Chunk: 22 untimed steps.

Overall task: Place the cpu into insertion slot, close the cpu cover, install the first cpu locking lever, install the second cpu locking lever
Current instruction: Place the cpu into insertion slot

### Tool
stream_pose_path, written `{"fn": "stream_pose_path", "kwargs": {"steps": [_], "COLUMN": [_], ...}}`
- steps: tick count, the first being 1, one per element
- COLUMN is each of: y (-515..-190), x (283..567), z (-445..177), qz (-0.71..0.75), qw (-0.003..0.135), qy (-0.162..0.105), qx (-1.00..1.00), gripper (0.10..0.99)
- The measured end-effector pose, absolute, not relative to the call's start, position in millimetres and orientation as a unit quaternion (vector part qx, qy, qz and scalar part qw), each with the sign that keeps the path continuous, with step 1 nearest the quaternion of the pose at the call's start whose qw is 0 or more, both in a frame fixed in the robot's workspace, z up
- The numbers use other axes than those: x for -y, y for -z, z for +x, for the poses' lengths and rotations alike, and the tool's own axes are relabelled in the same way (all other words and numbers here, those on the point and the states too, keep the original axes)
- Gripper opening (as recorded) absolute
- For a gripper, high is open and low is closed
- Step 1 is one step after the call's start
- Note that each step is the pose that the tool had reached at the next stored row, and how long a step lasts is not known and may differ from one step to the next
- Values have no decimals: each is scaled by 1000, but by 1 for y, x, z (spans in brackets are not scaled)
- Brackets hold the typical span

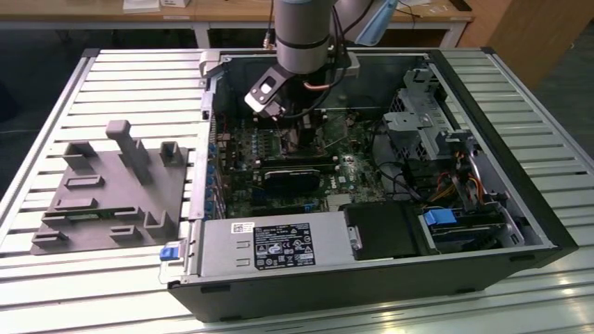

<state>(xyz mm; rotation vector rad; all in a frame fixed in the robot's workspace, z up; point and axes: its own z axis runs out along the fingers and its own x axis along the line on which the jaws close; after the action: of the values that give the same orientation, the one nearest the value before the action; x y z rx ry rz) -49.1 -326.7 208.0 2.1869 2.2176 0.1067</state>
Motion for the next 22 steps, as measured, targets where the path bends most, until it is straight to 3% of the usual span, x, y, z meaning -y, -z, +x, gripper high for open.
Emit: {"fn": "stream_pose_path", "kwargs": {"steps": [22], "y": [-195], "x": [324], "z": [-52], "qz": [712], "qw": [13], "qy": [-34], "qx": [-701], "gripper": [537]}}
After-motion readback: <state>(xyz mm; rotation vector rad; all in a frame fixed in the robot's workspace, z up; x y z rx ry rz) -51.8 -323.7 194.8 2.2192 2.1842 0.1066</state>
